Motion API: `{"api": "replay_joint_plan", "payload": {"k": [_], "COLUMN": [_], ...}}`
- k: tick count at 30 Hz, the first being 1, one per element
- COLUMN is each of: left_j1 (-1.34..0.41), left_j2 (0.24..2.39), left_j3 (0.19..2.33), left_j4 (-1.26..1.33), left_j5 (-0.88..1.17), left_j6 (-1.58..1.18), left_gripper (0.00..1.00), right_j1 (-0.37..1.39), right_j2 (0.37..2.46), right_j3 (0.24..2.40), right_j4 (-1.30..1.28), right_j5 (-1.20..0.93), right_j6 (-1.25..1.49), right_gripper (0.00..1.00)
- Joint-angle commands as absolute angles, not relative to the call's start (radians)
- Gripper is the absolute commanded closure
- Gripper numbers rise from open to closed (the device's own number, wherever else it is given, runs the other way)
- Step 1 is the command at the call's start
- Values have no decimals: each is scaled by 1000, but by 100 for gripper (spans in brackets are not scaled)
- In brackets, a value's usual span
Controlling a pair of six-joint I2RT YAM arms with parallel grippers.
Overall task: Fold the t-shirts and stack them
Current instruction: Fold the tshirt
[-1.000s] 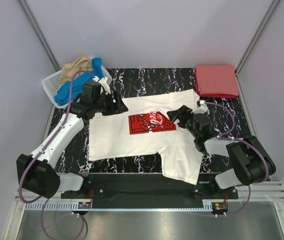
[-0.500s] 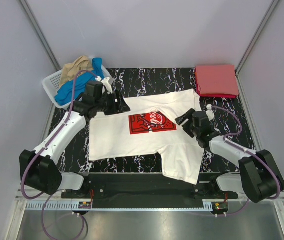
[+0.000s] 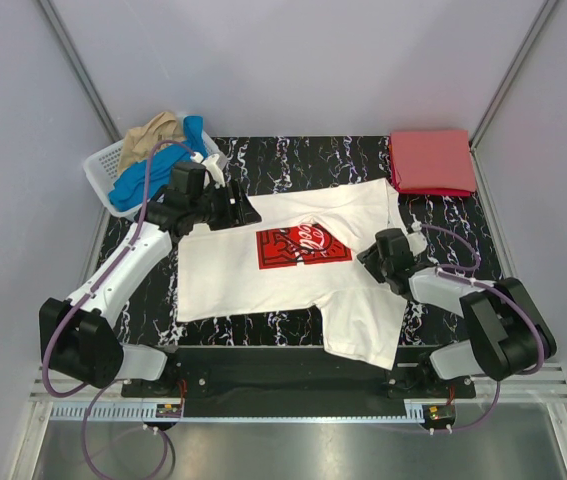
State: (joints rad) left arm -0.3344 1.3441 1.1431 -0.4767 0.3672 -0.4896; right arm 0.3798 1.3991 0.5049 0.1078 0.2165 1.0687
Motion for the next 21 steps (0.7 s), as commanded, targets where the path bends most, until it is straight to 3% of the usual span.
{"api": "replay_joint_plan", "payload": {"k": [1, 9, 12, 13, 16, 21], "left_j1": [-330, -330, -331, -330, -331, -330], "left_j2": [1328, 1341, 1342, 1342, 1345, 1353], "left_j3": [1157, 1155, 1154, 1152, 1149, 1144], "left_j4": [-436, -434, -434, -436, -434, -434], "left_j5": [384, 383, 376, 377, 374, 368], "left_j6": [-483, -479, -479, -479, -476, -472], "left_gripper": [34, 34, 34, 34, 34, 34], "right_j1": [391, 391, 390, 390, 390, 390], "right_j2": [1428, 1489, 1499, 1500, 1482, 1391], "right_j3": [531, 537, 555, 561, 591, 609], "right_j4": [192, 252, 259, 264, 259, 212], "right_j5": [293, 316, 334, 336, 325, 292], "right_j6": [1040, 1009, 983, 976, 959, 997], "right_gripper": [51, 57, 69, 82, 97, 100]}}
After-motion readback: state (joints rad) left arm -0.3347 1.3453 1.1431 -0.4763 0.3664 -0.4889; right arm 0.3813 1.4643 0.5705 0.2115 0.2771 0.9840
